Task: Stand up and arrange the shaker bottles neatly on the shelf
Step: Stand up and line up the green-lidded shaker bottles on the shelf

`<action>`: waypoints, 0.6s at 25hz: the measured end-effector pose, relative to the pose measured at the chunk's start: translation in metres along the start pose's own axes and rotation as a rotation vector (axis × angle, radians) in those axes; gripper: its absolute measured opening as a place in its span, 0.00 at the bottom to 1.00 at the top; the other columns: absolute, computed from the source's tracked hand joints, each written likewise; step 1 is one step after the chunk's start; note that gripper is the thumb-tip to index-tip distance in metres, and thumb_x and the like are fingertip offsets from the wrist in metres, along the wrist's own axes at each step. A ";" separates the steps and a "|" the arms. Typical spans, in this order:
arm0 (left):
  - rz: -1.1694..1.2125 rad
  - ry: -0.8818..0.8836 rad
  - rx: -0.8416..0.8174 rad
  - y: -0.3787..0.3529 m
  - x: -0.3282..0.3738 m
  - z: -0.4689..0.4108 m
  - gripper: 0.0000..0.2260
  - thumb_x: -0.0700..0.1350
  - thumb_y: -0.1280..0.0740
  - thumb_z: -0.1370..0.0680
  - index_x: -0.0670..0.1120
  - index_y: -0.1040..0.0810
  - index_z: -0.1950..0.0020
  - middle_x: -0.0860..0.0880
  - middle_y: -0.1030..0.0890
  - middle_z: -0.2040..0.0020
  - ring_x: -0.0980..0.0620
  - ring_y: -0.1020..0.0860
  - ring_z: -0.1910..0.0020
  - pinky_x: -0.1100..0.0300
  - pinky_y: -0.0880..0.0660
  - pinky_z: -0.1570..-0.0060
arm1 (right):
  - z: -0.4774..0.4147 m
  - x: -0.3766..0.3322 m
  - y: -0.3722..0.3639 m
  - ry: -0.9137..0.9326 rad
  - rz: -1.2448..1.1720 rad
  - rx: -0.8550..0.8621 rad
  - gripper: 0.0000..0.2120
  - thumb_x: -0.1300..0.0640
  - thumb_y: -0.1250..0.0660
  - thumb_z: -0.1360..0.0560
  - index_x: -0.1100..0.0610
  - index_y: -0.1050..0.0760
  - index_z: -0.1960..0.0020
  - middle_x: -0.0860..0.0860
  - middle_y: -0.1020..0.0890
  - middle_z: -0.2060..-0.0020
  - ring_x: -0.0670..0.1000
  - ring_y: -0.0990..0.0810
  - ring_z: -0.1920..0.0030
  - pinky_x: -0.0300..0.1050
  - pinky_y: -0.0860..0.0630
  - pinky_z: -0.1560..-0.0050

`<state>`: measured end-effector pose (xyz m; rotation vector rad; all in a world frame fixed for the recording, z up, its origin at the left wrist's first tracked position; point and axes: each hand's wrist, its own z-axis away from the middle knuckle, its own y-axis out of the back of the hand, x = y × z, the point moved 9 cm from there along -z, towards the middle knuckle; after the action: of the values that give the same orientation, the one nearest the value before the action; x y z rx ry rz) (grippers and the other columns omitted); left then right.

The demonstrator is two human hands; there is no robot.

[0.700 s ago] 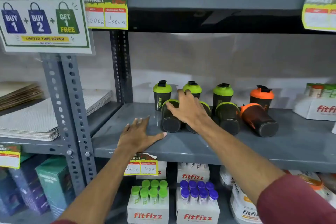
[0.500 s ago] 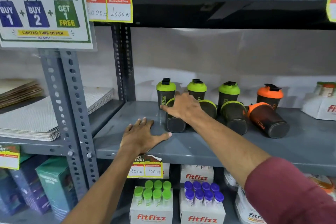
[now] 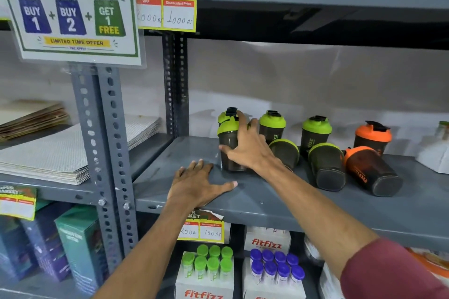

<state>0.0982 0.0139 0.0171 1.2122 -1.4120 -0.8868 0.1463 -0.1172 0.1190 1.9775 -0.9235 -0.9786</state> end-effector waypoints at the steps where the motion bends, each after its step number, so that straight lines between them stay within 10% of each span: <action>1: 0.005 0.002 -0.008 0.000 0.000 0.000 0.51 0.83 0.51 0.36 0.54 0.39 0.21 0.50 0.39 0.19 0.49 0.43 0.20 0.44 0.48 0.23 | 0.003 0.000 0.000 0.012 -0.038 0.018 0.49 0.40 0.26 0.30 0.49 0.53 0.21 0.62 0.42 0.27 0.75 0.23 0.44 0.63 0.26 0.40; 8: 0.003 0.010 -0.006 0.001 0.001 0.002 0.50 0.83 0.51 0.35 0.54 0.38 0.21 0.50 0.38 0.19 0.48 0.42 0.20 0.44 0.47 0.22 | 0.022 0.007 -0.001 0.110 -0.196 0.097 0.47 0.46 0.20 0.34 0.52 0.46 0.27 0.56 0.38 0.33 0.67 0.23 0.40 0.61 0.23 0.42; 15: 0.038 0.010 0.001 0.000 -0.001 0.000 0.51 0.84 0.51 0.36 0.55 0.36 0.22 0.51 0.37 0.20 0.48 0.42 0.20 0.44 0.48 0.23 | 0.001 -0.011 0.055 0.070 0.110 0.317 0.47 0.23 0.37 0.36 0.53 0.35 0.27 0.57 0.28 0.37 0.61 0.29 0.37 0.56 0.24 0.46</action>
<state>0.0984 0.0149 0.0168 1.1854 -1.4235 -0.8531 0.1257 -0.1346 0.1686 2.1782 -1.1934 -0.7303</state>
